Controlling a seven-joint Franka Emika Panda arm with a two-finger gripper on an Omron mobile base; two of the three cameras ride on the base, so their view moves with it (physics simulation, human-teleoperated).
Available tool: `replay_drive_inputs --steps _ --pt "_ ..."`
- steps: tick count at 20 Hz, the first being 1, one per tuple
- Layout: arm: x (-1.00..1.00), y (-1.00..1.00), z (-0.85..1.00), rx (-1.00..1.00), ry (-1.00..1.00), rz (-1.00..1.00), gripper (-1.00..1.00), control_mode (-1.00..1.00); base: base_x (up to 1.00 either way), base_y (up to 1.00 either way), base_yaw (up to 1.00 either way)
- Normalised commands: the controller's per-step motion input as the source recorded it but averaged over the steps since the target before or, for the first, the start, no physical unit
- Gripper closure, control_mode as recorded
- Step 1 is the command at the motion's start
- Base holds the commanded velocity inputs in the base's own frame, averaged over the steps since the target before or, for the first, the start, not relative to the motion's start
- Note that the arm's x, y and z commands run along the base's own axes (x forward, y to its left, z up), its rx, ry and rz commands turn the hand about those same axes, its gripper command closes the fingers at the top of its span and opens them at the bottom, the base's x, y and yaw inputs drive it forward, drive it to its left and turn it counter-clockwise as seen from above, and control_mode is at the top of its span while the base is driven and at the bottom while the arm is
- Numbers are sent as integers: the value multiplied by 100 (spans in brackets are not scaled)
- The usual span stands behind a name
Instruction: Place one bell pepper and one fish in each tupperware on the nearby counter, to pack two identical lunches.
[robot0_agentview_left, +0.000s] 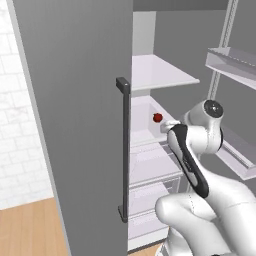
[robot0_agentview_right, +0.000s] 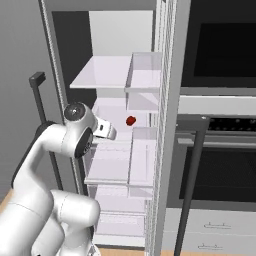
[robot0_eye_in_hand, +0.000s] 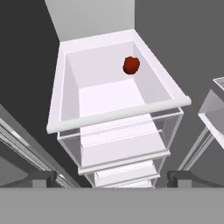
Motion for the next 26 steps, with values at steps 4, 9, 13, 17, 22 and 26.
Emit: replay_drive_inputs --steps 4,9,13,17,22,26 --pt "46 -7 -21 0 0 0 -100 -100 0 0 0" --pt "45 -5 -11 0 6 0 -100 -100 0 0 0" --pt "48 -5 -6 0 8 0 -100 -100 0 0 0" --pt "58 -4 -14 0 9 0 -100 -100 0 0 0" --pt "56 -7 -33 0 2 0 -100 -100 0 0 0" --pt "56 -8 -38 0 0 0 -100 -100 0 0 0"
